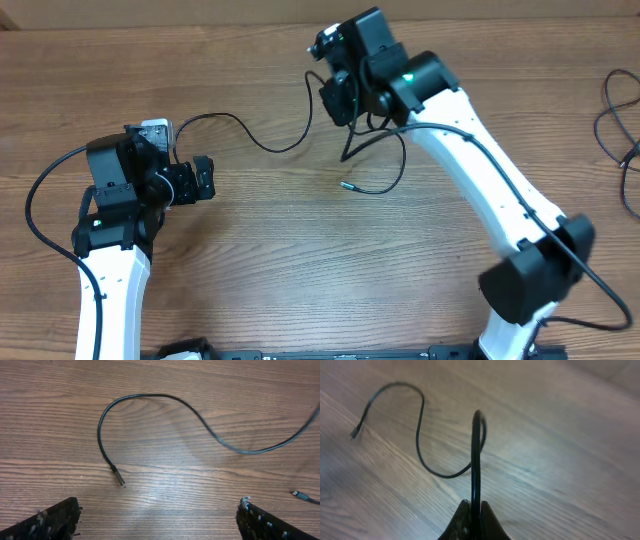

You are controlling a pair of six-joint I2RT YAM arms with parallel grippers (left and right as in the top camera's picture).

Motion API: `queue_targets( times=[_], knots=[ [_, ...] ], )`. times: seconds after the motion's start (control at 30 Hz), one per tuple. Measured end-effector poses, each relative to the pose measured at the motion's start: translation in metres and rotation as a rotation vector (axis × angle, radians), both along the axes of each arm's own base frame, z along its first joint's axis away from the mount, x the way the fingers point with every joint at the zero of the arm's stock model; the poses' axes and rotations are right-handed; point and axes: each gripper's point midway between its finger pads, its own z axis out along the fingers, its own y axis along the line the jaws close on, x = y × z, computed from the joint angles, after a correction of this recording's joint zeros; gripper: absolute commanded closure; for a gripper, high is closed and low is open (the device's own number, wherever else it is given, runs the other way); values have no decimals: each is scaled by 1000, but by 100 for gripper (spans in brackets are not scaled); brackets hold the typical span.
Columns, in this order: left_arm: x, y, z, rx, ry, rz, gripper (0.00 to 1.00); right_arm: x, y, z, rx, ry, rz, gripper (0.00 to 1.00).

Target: Untangle cables

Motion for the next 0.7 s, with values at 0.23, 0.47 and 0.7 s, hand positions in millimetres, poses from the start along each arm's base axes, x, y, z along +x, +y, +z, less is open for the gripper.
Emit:
queue_targets(
  times=[0.23,0.47,0.7],
  knots=[
    [0,0,0,1,0,1,0,-28,-24,137,141,-326,5,96],
    [0,1,0,3,1,3,0,-68,-87,256,249,-656,-67,96],
    [0,1,0,5,1,5,0,-42,-182,245,100,-806,-296,96]
  ],
)
